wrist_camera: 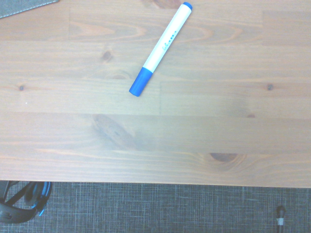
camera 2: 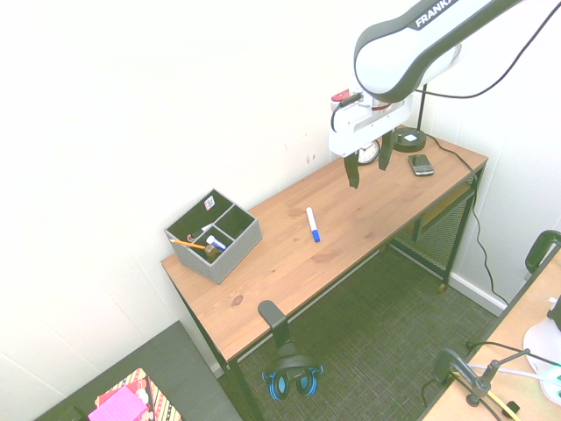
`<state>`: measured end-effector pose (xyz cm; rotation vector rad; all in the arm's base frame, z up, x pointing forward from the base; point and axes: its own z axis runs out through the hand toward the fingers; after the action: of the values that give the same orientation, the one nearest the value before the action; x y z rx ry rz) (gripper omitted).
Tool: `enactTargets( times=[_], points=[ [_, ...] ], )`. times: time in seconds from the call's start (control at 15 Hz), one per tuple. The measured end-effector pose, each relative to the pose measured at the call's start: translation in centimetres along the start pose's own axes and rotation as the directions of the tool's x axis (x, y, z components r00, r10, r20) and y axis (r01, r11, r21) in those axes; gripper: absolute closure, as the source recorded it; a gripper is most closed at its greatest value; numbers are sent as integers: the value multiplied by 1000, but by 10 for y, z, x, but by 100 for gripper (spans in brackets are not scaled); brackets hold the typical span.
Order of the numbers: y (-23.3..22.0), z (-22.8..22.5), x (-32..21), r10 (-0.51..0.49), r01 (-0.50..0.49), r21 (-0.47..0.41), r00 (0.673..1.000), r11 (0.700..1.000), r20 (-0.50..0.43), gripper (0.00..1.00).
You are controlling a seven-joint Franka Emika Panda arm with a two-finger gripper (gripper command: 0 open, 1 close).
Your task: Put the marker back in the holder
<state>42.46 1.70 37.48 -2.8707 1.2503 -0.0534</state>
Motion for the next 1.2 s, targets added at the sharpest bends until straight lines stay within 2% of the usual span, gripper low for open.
enactTargets(
  times=[0.13,0.33,0.53,0.73,1.2],
  points=[
    [-1,0,0,10,-10,2,1000,1000,-5,0],
    [-13,-1,-1,138,-135,60,989,989,-49,0],
    [-35,31,3,298,-287,106,948,952,-112,0],
    [-60,82,8,401,-397,63,912,916,-91,0],
    [-100,165,22,436,-435,24,900,900,-21,0]
  ],
)
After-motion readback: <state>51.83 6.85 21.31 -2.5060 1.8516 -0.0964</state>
